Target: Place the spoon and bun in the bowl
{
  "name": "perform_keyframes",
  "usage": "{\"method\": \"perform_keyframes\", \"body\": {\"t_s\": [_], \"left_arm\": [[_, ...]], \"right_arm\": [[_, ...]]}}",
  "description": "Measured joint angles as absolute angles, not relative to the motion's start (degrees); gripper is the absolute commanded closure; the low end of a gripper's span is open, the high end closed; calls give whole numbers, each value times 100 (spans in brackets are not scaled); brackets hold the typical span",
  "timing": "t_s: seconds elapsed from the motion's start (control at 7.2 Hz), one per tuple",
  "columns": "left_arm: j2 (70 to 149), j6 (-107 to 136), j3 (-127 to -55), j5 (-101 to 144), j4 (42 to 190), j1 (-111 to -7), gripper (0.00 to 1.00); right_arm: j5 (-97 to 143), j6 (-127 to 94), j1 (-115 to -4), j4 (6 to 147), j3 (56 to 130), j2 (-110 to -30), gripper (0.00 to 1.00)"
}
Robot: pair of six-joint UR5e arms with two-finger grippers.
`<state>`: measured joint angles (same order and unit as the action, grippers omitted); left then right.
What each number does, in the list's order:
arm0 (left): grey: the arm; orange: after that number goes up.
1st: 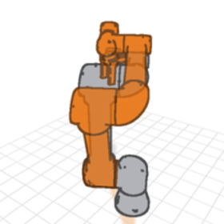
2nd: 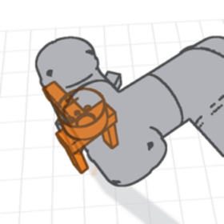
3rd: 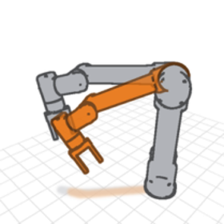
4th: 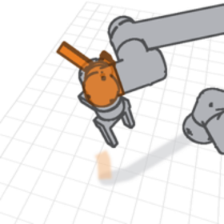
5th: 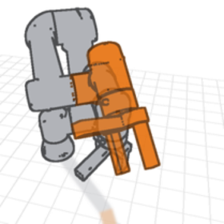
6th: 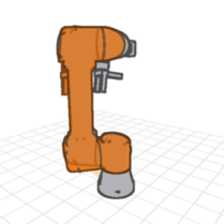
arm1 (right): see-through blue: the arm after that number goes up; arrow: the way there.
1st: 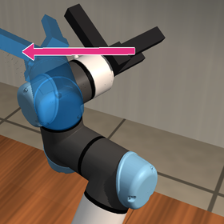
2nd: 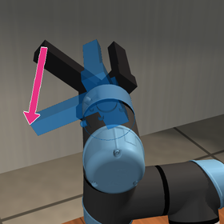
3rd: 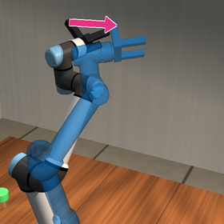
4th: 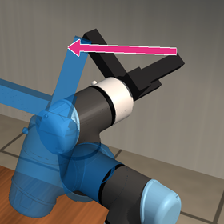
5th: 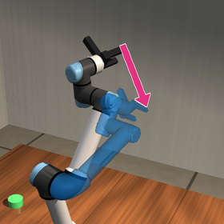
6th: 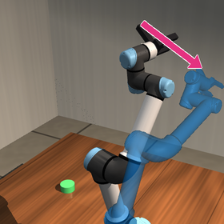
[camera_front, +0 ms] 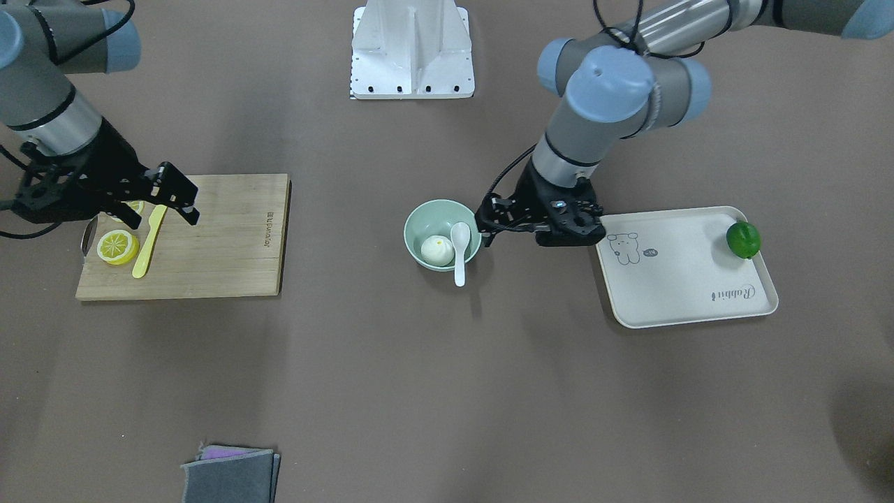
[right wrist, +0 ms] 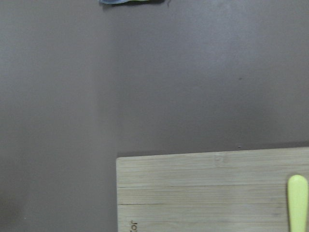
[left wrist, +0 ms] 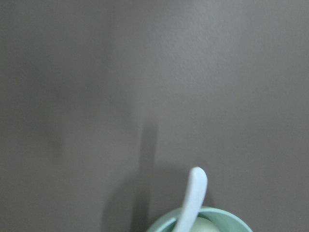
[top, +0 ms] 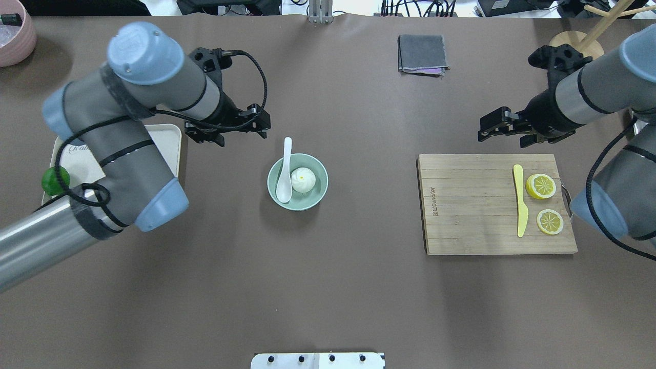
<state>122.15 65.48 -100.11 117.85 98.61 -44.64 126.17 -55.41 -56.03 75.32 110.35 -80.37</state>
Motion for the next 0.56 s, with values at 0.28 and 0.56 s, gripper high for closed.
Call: {"method": "perform_keyframes", "body": {"t_s": [0.28, 0.56], "left_arm": [[11219, 4804, -11278, 11909, 8708, -5194, 2], [10088, 2802, -11696, 12232, 8469, -6219, 2]], "right_arm": [[13024, -4001, -6447, 7574, 11036, -8788, 0], [13485, -2314, -7458, 7796, 10940, -9398, 0]]}}
